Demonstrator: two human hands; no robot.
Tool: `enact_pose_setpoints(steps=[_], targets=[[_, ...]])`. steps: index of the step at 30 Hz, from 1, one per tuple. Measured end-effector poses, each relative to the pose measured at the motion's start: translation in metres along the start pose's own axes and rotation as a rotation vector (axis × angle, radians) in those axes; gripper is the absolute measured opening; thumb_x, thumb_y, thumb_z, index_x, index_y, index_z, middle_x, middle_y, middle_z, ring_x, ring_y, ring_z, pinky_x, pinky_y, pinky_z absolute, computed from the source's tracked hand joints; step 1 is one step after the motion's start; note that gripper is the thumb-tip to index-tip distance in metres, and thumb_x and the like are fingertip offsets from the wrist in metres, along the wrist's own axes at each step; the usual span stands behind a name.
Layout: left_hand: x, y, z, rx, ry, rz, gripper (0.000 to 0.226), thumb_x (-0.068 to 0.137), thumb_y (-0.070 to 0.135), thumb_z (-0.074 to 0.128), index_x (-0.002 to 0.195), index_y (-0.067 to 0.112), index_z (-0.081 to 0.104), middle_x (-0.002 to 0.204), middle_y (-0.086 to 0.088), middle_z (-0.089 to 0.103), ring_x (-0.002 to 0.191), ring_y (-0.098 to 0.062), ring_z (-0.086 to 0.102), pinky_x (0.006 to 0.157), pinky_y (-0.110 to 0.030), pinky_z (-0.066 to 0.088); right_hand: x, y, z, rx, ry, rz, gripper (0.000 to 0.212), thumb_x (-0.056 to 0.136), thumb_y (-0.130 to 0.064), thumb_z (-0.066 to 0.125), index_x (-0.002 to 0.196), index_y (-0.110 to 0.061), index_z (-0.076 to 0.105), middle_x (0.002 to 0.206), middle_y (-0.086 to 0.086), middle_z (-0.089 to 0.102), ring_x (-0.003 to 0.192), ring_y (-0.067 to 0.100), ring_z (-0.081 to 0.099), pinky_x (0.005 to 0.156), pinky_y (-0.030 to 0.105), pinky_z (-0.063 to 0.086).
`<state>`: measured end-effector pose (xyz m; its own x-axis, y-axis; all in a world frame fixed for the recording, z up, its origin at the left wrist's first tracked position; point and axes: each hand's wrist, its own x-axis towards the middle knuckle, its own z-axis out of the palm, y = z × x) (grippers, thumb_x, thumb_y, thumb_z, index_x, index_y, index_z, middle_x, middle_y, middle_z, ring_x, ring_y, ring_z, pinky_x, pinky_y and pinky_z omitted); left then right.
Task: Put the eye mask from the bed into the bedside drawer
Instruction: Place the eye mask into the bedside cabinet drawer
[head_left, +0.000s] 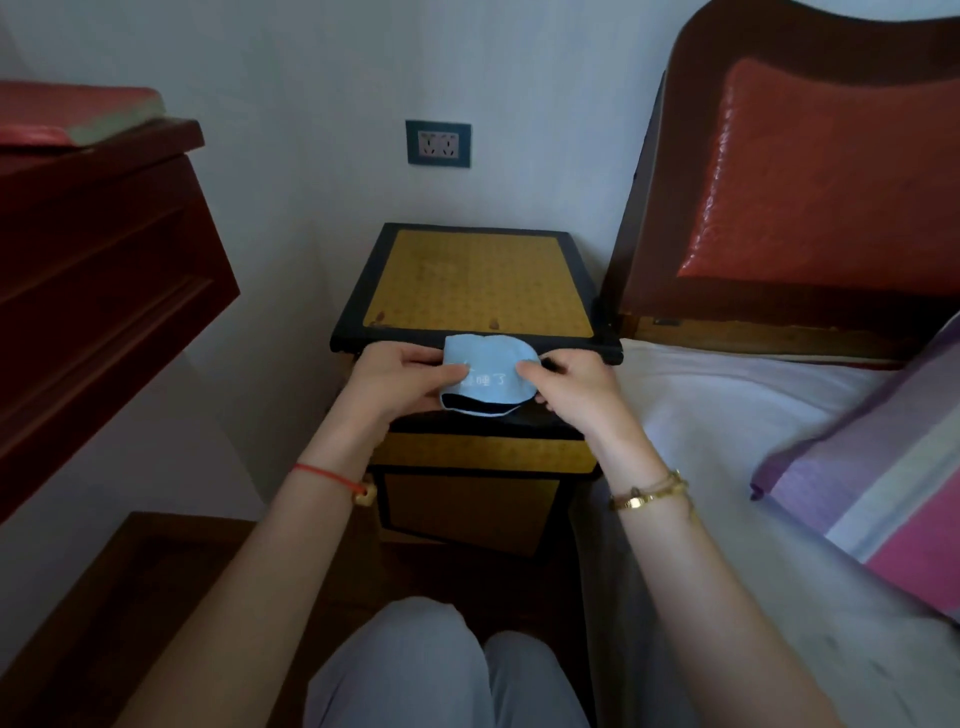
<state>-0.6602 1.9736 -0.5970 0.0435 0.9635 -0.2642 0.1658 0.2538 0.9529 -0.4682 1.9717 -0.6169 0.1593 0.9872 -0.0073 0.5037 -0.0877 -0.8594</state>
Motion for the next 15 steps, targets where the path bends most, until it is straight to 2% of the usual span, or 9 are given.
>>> enact_pose_setpoints(steps=[1, 3, 5, 8, 10, 11, 13, 15], targets=[[0.007, 0.001, -0.001, 0.046, 0.006, -0.010, 0.055, 0.083, 0.009, 0.078, 0.134, 0.000, 0.060, 0.125, -0.018, 0.070, 0.092, -0.017, 0.073, 0.056, -0.016, 0.061, 0.008, 0.000, 0.001, -0.038, -0.028, 0.021, 0.036, 0.087, -0.033, 0.062, 0.098, -0.001, 0.074, 0.088, 0.023, 0.073, 0.075, 0.027, 0.065, 0.070, 0.035, 0.051], [0.022, 0.000, -0.001, 0.127, 0.000, -0.028, 0.052, 0.083, 0.009, 0.079, 0.130, -0.001, 0.062, 0.124, -0.019, 0.070, 0.085, -0.016, 0.072, 0.052, -0.015, 0.059, 0.022, 0.004, 0.003, -0.069, -0.080, 0.068, 0.038, 0.088, -0.032, 0.063, 0.101, 0.002, 0.074, 0.085, 0.023, 0.072, 0.070, 0.016, 0.062, 0.064, 0.028, 0.044], [0.034, -0.003, -0.002, 0.209, -0.002, -0.045, 0.049, 0.082, 0.013, 0.080, 0.127, 0.000, 0.065, 0.122, -0.017, 0.070, 0.086, -0.015, 0.071, 0.056, -0.018, 0.060, 0.032, 0.009, 0.006, -0.075, -0.152, 0.115, 0.033, 0.089, -0.030, 0.063, 0.101, -0.002, 0.075, 0.084, 0.012, 0.072, 0.069, 0.011, 0.062, 0.065, 0.025, 0.049], [0.050, -0.010, -0.003, 0.333, -0.019, -0.073, 0.048, 0.084, 0.023, 0.078, 0.127, 0.004, 0.067, 0.112, -0.007, 0.071, 0.088, -0.011, 0.067, 0.067, -0.021, 0.055, 0.043, 0.017, 0.012, -0.084, -0.219, 0.165, 0.031, 0.089, -0.029, 0.065, 0.105, -0.004, 0.073, 0.099, 0.014, 0.074, 0.080, 0.015, 0.065, 0.082, 0.032, 0.053], [0.059, -0.015, -0.002, 0.379, -0.023, -0.068, 0.050, 0.086, 0.026, 0.077, 0.130, 0.006, 0.066, 0.106, -0.003, 0.069, 0.088, -0.010, 0.064, 0.073, -0.022, 0.053, 0.050, 0.020, 0.017, -0.093, -0.212, 0.184, 0.038, 0.088, -0.027, 0.066, 0.110, 0.004, 0.071, 0.106, 0.021, 0.073, 0.084, 0.022, 0.065, 0.086, 0.037, 0.053], [0.063, -0.017, -0.001, 0.398, -0.025, -0.063, 0.052, 0.086, 0.025, 0.076, 0.133, 0.006, 0.064, 0.111, -0.005, 0.069, 0.091, -0.012, 0.065, 0.078, -0.025, 0.054, 0.053, 0.020, 0.019, -0.100, -0.215, 0.194, 0.040, 0.088, -0.025, 0.066, 0.110, 0.008, 0.070, 0.106, 0.023, 0.073, 0.086, 0.026, 0.066, 0.086, 0.039, 0.053], [0.068, -0.020, 0.002, 0.436, -0.032, -0.063, 0.055, 0.088, 0.020, 0.075, 0.139, 0.005, 0.058, 0.125, -0.011, 0.068, 0.105, -0.019, 0.067, 0.092, -0.032, 0.056, 0.059, 0.021, 0.023, -0.147, -0.239, 0.213, 0.034, 0.089, -0.022, 0.065, 0.092, 0.011, 0.070, 0.086, 0.020, 0.067, 0.077, 0.027, 0.062, 0.074, 0.035, 0.049], [0.073, -0.023, 0.004, 0.461, -0.045, -0.072, 0.055, 0.090, 0.014, 0.072, 0.141, 0.003, 0.056, 0.128, -0.015, 0.067, 0.113, -0.024, 0.067, 0.099, -0.036, 0.055, 0.063, 0.021, 0.027, -0.206, -0.269, 0.249, 0.031, 0.090, -0.021, 0.063, 0.066, -0.003, 0.057, 0.068, 0.008, 0.053, 0.061, 0.018, 0.051, 0.059, 0.028, 0.039]])
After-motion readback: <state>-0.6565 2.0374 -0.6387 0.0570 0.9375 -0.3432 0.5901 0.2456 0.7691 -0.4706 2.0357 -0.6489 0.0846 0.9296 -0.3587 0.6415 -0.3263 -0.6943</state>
